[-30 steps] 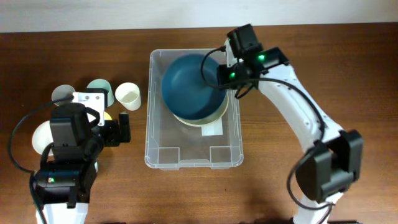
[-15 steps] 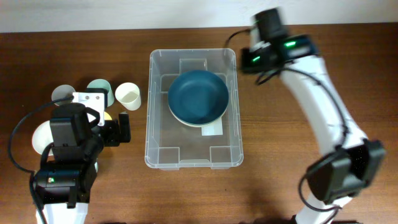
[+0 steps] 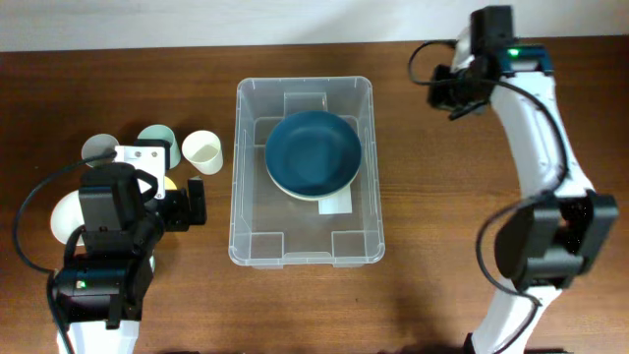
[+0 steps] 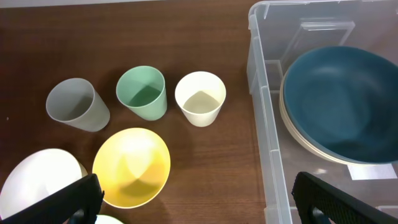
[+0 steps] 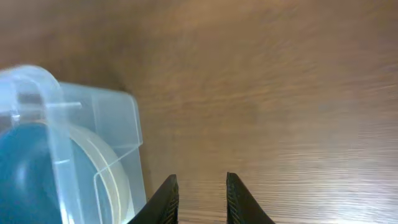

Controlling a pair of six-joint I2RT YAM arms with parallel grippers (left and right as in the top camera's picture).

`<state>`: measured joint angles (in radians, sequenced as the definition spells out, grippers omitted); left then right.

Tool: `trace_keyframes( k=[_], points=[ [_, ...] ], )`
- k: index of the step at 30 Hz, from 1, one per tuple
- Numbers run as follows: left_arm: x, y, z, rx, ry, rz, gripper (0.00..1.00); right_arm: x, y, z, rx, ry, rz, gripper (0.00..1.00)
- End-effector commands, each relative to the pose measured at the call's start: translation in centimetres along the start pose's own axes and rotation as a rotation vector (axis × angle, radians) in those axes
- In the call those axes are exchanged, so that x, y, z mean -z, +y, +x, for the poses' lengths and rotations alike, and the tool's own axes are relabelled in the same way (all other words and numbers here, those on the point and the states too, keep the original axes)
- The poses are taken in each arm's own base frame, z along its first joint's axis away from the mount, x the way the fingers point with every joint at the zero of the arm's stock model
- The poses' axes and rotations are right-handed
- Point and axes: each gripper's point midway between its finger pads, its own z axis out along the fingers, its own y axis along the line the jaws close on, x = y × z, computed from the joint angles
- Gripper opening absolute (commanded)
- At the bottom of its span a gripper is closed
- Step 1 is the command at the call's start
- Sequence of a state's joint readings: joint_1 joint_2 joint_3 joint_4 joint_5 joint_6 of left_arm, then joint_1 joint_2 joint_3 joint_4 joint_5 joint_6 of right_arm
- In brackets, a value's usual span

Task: Pack container
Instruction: 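Place the blue plate on the stacked bowls in the container, then withdraw the right gripper to the right side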

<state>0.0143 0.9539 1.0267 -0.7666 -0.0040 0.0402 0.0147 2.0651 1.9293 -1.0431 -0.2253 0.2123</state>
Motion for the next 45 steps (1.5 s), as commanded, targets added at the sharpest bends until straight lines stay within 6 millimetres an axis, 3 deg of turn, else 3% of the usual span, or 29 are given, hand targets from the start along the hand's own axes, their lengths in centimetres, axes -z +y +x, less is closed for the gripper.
trace_keyframes(
  k=[1, 5, 11, 24, 30, 36, 45],
  points=[
    [0.6, 0.1, -0.9, 0.008, -0.028, -0.002, 1.00, -1.9, 3.0, 1.5, 0.110, 0.061, -0.088, 0.22],
    [0.6, 0.1, -0.9, 0.008, -0.028, -0.002, 1.00, -2.7, 5.6, 2.9, 0.207, 0.096, -0.124, 0.22],
    [0.6, 0.1, -0.9, 0.008, -0.028, -0.003, 1.00, -3.2, 7.5, 4.0, 0.243, 0.123, -0.142, 0.22],
    [0.6, 0.1, -0.9, 0.007, -0.028, -0.003, 1.00, -3.4, 7.8, 4.3, 0.251, 0.130, -0.137, 0.22],
    [0.6, 0.1, -0.9, 0.007, -0.028, -0.003, 1.00, -5.3, 7.0, 4.6, 0.245, 0.155, -0.110, 0.22],
    [0.6, 0.1, -0.9, 0.007, -0.028, -0.003, 0.99, -5.2, 8.6, 5.0, 0.318, 0.163, -0.216, 0.22],
    [0.6, 0.1, -0.9, 0.007, -0.028, -0.006, 1.00, -5.2, 8.6, 4.2, 0.321, 0.131, -0.219, 0.20]
  ],
)
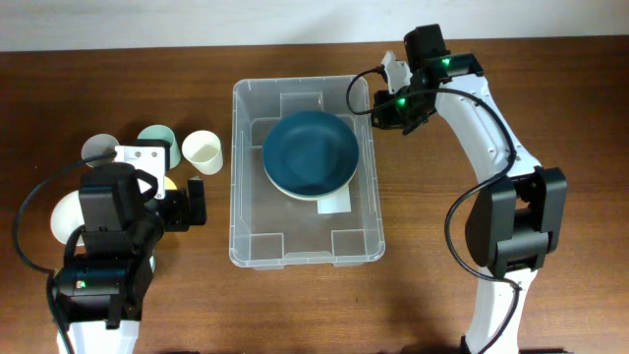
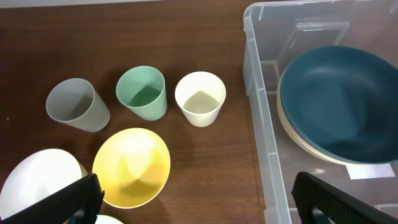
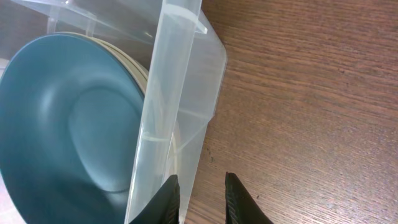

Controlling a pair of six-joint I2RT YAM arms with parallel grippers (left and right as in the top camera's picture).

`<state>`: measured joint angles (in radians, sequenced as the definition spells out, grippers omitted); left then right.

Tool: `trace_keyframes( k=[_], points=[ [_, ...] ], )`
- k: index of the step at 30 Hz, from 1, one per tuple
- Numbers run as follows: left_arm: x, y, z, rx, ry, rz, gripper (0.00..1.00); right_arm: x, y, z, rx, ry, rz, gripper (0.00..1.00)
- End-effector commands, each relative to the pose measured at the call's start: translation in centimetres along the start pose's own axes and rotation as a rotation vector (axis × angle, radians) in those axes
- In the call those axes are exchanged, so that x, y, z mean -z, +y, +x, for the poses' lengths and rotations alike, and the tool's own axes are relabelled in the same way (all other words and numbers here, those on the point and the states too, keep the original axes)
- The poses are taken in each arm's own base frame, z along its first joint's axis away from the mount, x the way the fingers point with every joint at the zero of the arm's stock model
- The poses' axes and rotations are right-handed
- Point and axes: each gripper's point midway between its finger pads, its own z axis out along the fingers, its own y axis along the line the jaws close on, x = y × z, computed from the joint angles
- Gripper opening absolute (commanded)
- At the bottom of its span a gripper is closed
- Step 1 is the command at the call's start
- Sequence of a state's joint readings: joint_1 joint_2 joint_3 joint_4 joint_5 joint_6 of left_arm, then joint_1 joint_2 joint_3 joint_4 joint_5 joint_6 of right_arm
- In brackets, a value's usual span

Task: Pack container
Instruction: 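Withdraw the right gripper to the right side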

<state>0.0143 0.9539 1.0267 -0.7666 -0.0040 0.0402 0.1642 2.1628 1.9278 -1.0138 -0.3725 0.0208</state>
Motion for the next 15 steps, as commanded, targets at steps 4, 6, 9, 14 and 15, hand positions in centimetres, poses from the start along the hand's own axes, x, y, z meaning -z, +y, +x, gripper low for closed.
trace_keyframes(
  k=[4, 6, 9, 14, 15],
  points=[
    [0.6, 0.1, -0.9, 0.007, -0.028, -0.005, 0.99, 0.6, -4.0, 0.1, -0.144, -0.010, 0.175, 0.25],
    [0.6, 0.1, -0.9, 0.007, -0.028, -0.005, 1.00, 2.3, -6.9, 0.7, -0.256, -0.015, 0.324, 0.25],
    [0.6, 0.1, -0.9, 0.007, -0.028, -0.005, 1.00, 7.2, -9.4, 1.1, -0.337, -0.049, 0.454, 0.32],
    [0.6, 0.1, -0.9, 0.008, -0.028, -0.005, 1.00, 15.8, -8.7, 1.8, -0.390, -0.177, 0.495, 0.52],
    [0.6, 0.1, -0.9, 0.008, -0.027, -0.005, 0.99, 17.8, -8.3, 2.3, -0.407, -0.206, 0.495, 0.54]
  ],
)
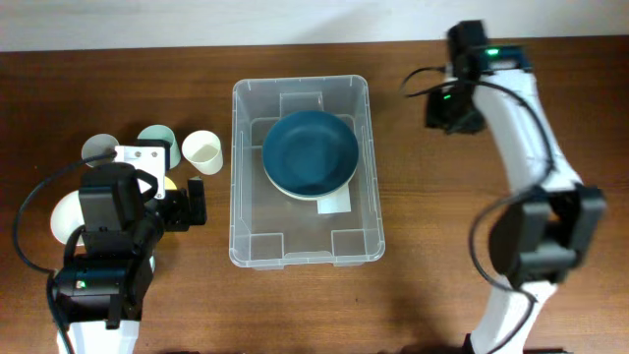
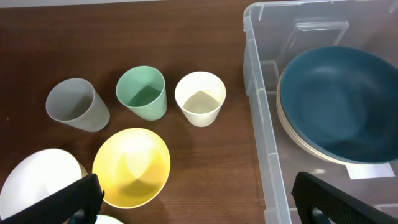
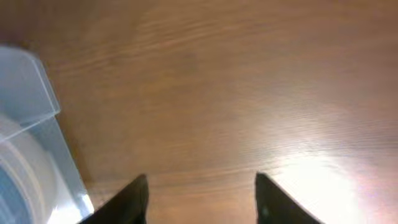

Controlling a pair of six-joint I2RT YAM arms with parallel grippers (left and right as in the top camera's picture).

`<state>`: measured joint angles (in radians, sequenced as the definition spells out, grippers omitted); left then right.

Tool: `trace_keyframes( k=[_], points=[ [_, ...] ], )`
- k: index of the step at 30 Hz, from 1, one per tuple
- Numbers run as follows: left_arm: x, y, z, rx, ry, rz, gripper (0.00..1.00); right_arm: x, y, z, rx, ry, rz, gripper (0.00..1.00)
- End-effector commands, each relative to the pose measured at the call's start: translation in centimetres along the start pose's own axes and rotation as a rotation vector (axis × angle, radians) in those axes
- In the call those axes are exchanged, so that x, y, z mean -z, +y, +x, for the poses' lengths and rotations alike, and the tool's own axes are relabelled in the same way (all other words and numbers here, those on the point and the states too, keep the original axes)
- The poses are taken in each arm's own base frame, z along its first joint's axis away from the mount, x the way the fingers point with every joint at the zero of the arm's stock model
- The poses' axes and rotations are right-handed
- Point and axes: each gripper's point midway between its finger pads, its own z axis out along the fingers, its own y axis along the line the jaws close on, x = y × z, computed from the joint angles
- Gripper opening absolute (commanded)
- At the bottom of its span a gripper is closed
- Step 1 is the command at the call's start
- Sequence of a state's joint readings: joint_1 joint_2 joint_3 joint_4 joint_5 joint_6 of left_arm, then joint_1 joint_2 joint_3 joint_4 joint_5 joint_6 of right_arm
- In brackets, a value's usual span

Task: Pack container
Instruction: 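Withdraw the right gripper to the right side, then grasp the mint-green bowl rim with the left gripper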

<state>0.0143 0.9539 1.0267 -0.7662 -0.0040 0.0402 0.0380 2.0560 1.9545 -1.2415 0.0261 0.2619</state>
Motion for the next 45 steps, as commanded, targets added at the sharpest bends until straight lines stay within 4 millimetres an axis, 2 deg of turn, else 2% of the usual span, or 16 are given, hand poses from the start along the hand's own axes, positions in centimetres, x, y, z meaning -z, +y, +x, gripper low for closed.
trace_keyframes(
  k=[1, 4, 5, 7, 10, 11, 13, 15, 17, 21, 26, 28, 33, 37, 42, 45],
  points=[
    [0.6, 0.1, -0.9, 0.008, -0.027, -0.005, 1.00, 10.3, -2.4, -0.7, -0.095, -0.219, 0.015, 0.55],
    [0.6, 0.1, -0.6, 0.009, -0.015, -0.004, 0.99, 13.4, -3.4, 1.7, -0.122, -0.217, 0.016, 0.55],
    [0.6, 0.1, -0.4, 0.020, -0.009, -0.005, 1.00, 14.6, -3.8, 3.2, -0.122, -0.201, 0.020, 0.55],
    [0.6, 0.1, -0.1, 0.059, 0.005, -0.005, 1.00, 16.1, -4.4, 5.9, -0.123, -0.156, 0.032, 0.55],
    [0.8, 0.1, 0.3, 0.089, 0.026, -0.007, 1.00, 17.3, -4.8, 8.3, -0.124, -0.119, 0.035, 0.55],
    [1.1, 0.8, 0.7, 0.122, 0.049, -0.046, 1.00, 17.9, -4.9, 9.5, -0.123, -0.111, 0.025, 0.55],
    [2.1, 2.3, 1.7, 0.184, 0.096, -0.140, 1.00, 18.3, -4.8, 10.5, -0.122, -0.111, 0.004, 0.55],
    [3.9, 4.4, 3.0, 0.247, 0.155, -0.274, 1.00, 18.3, -4.8, 11.9, -0.119, -0.101, -0.011, 0.55],
    [4.9, 5.1, 3.7, 0.287, 0.189, -0.305, 1.00, 17.5, -4.7, 13.1, -0.106, -0.085, -0.010, 0.56],
    [4.3, 4.4, 5.7, 0.332, 0.291, -0.254, 0.99, 13.6, -3.0, 15.7, -0.054, -0.012, -0.047, 0.56],
    [0.5, 5.7, 9.1, 0.367, 0.503, -0.309, 1.00, 6.6, -0.5, 19.1, 0.017, 0.114, -0.089, 0.56],
    [-1.2, 6.2, 10.4, 0.381, 0.593, -0.320, 1.00, 5.3, -0.2, 19.7, 0.033, 0.125, -0.087, 0.56],
    [-5.3, 6.8, 14.1, 0.417, 0.800, -0.321, 0.99, 4.7, -0.1, 19.7, 0.036, 0.120, -0.090, 0.56],
    [-7.7, 6.1, 17.5, 0.429, 0.889, -0.292, 0.99, 4.7, -0.1, 19.6, 0.037, 0.116, -0.091, 0.57],
    [-9.7, 5.5, 21.8, 0.440, 0.941, -0.278, 0.99, 4.7, -0.1, 19.6, 0.036, 0.114, -0.088, 0.57],
    [-10.0, 5.6, 23.2, 0.453, 0.952, -0.284, 0.99, 4.7, -0.1, 19.5, 0.036, 0.114, -0.088, 0.57]
  ],
)
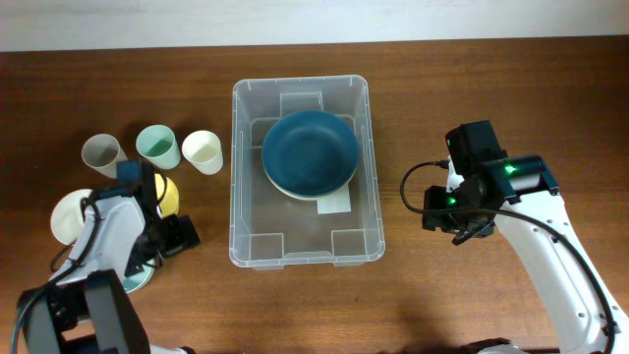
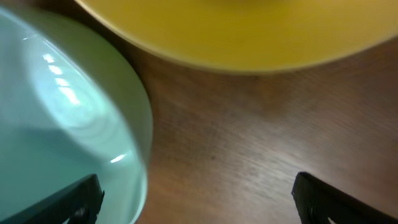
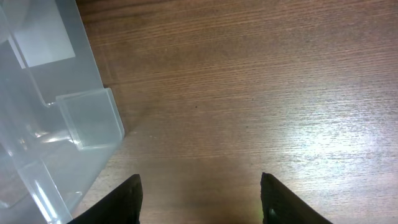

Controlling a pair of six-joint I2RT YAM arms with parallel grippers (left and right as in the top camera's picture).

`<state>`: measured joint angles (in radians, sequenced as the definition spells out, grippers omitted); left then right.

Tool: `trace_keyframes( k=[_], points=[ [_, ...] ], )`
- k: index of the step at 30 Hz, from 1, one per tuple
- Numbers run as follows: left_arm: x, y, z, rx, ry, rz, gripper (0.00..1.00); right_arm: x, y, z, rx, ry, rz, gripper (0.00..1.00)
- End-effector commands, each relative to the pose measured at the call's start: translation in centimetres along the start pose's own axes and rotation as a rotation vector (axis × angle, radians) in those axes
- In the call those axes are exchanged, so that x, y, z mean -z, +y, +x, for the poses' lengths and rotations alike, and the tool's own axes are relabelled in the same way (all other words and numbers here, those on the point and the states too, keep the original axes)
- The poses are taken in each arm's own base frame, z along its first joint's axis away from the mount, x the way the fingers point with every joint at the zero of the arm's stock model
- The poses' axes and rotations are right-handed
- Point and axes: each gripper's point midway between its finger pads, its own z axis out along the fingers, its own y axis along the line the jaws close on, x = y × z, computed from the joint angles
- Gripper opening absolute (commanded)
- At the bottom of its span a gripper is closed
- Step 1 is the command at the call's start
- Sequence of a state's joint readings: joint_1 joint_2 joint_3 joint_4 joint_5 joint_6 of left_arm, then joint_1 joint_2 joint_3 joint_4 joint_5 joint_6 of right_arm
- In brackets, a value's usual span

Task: Pack container
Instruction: 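Grasp the mint-green bowl rim with the left gripper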

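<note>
The clear plastic container (image 1: 238, 177) stands mid-table, holding a dark blue bowl (image 1: 311, 153) nested on a cream bowl (image 1: 295, 193). Left of it are a grey cup (image 1: 100, 152), a green cup (image 1: 157, 146) and a cream cup (image 1: 202, 150). Closer to the front lie a yellow bowl (image 2: 249, 31), a white bowl (image 1: 67, 216) and a pale green bowl (image 2: 62, 124). My left gripper (image 2: 196, 208) is open, low over the wood between the yellow and pale green bowls. My right gripper (image 3: 200, 205) is open and empty, beside the container's right wall (image 3: 56, 106).
Bare brown wood lies right of the container and along the table's front. My left arm (image 1: 108, 236) covers part of the yellow and pale green bowls in the overhead view. The right arm (image 1: 550, 246) comes in from the front right.
My left gripper was high, looking down on the cups and bowls; now it is low beside the yellow and pale green bowls. My right gripper has moved from the container's back right to its front right side.
My right gripper was shut at the back right of the table. Then it was at the container's back right corner, and the container stood slightly further left. Then it was open and away from it. Now both grippers are open and elsewhere, nothing held.
</note>
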<state>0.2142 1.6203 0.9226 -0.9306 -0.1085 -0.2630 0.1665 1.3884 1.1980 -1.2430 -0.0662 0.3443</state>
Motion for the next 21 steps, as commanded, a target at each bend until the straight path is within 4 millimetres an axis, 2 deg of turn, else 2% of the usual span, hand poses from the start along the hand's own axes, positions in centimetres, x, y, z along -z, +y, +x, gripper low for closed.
trace_keyframes(
  k=[1, 5, 6, 7, 8, 9, 13, 19, 21],
  points=[
    [-1.54, 0.32, 1.03, 0.030, 0.038, 0.007, 0.99, 0.16, 0.20, -0.01, -0.005, -0.011, -0.006, 0.57],
    [-1.75, 0.61, 1.02, 0.035, 0.034, -0.001, 0.89, 0.16, 0.25, -0.15, -0.005, -0.017, -0.008, 0.57],
    [-1.75, 0.65, 1.00, 0.035, 0.033, -0.004, 0.75, 0.17, 0.27, -0.18, -0.005, -0.018, -0.009, 0.57],
    [-1.75, 0.65, 1.00, 0.035, 0.033, -0.004, 0.69, 0.17, 0.27, -0.18, -0.005, -0.018, -0.009, 0.57],
    [-1.75, 0.65, 1.00, 0.035, 0.033, -0.004, 0.53, 0.17, 0.27, -0.19, -0.005, -0.019, -0.009, 0.57],
    [-1.75, 0.64, 1.00, 0.035, 0.033, -0.003, 0.44, 0.17, 0.27, -0.19, -0.005, -0.019, -0.009, 0.57],
    [-1.75, 0.67, 1.08, 0.035, 0.036, -0.004, 0.21, 0.17, 0.28, -0.23, -0.005, -0.020, -0.009, 0.57],
    [-1.72, 0.71, 1.27, 0.034, 0.044, -0.006, 0.01, 0.17, 0.37, -0.47, -0.004, -0.030, -0.013, 0.57],
    [-1.71, 0.75, 1.44, 0.034, 0.051, -0.008, 0.00, 0.18, 0.39, -0.53, -0.004, -0.032, -0.014, 0.57]
  ],
)
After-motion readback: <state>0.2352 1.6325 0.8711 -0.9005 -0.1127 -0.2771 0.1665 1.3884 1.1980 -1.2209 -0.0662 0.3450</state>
